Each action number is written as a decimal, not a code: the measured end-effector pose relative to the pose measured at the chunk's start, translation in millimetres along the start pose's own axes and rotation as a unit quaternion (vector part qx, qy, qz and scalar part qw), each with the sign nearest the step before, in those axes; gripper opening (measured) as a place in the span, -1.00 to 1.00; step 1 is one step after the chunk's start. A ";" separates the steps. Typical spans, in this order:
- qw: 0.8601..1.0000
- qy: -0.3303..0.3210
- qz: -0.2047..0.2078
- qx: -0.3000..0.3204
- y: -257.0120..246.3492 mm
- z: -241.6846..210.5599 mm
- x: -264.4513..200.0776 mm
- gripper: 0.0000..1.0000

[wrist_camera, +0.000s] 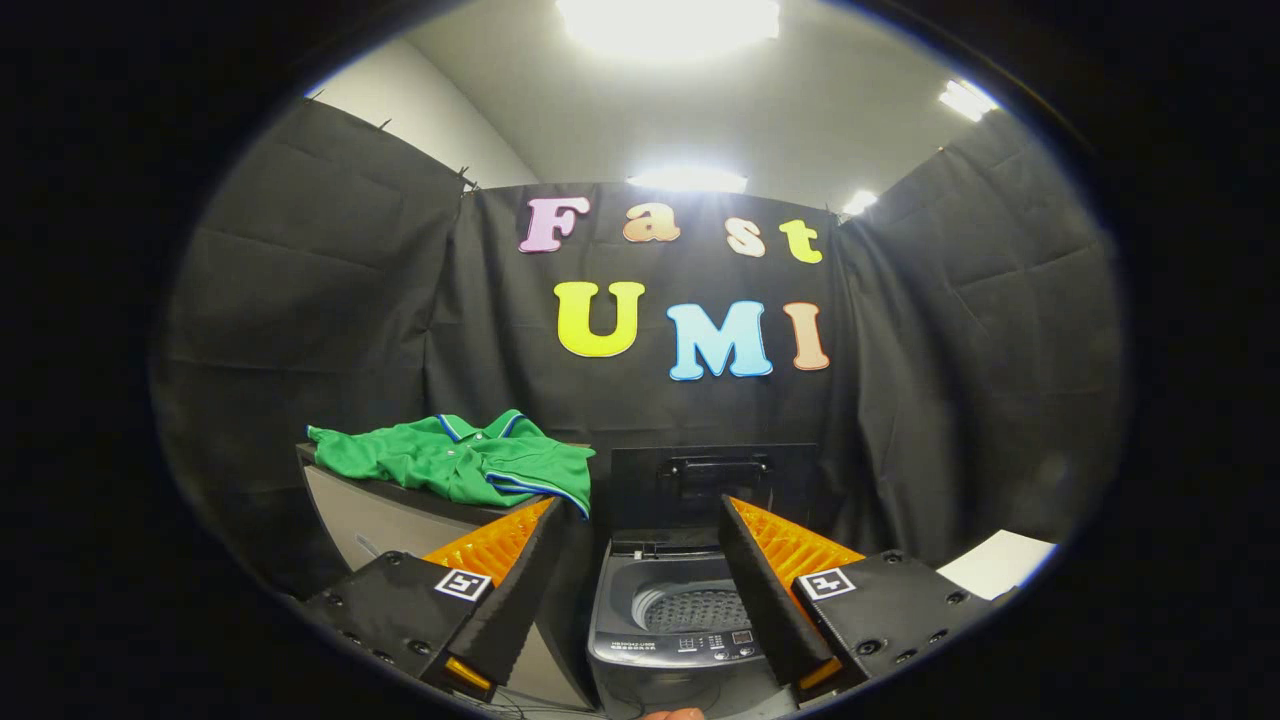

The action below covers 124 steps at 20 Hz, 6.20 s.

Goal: Put the clothes into the washing machine and then close the washing machine lid.

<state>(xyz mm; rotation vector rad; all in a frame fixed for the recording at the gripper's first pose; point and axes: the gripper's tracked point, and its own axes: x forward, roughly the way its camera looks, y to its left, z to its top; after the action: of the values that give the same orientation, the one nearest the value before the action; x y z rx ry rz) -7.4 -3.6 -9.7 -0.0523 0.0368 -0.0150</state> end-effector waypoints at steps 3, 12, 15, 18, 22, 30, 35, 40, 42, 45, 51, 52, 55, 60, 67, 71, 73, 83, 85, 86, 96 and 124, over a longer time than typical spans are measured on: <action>1.000 0.005 -0.002 0.001 -1.2 -5.6 1.2 0.91; 1.000 0.017 -0.013 -0.002 -5.0 -8.2 6.8 0.92; 1.000 0.017 -0.020 0.000 -8.8 -3.3 8.6 0.91; 1.000 0.015 -0.028 -0.002 -15.5 2.1 12.3 0.91; 0.999 0.003 -0.033 -0.001 -23.0 21.4 24.8 0.91; 1.000 0.018 -0.005 -0.016 -18.5 50.7 61.6 0.91; 0.997 0.073 0.029 -0.006 5.6 61.1 89.1 0.92; 0.989 0.125 0.051 0.061 40.2 72.3 120.5 0.92; 0.985 0.144 0.059 0.074 54.5 74.9 133.2 0.92; 0.979 0.177 0.070 0.076 77.8 70.8 151.3 0.92; 0.965 0.232 0.101 0.066 134.8 57.6 178.3 0.92; 0.963 0.238 0.111 0.066 149.0 58.4 180.6 0.92; 0.956 0.256 0.130 0.056 177.8 56.2 187.2 0.92; 0.950 0.274 0.150 0.026 220.4 49.6 199.9 0.92; 0.937 0.313 0.154 -0.009 252.3 24.7 213.8 0.92; 0.929 0.334 0.158 0.002 270.6 10.0 226.3 0.92; 0.927 0.342 0.152 -0.004 273.4 2.1 234.2 0.92; 0.908 0.391 0.146 -0.028 287.3 -39.4 257.0 0.93; 0.906 0.396 0.145 -0.031 287.5 -41.0 256.5 0.93; 0.905 0.398 0.145 -0.036 286.2 -43.2 256.4 0.93; 0.908 0.370 0.190 -0.057 287.0 -43.9 253.6 0.93; 0.894 0.322 0.307 0.048 264.9 42.7 249.8 -0.97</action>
<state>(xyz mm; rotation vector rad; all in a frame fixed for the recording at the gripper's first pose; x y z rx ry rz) 247.5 259.2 10.0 0.0677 0.7183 0.6047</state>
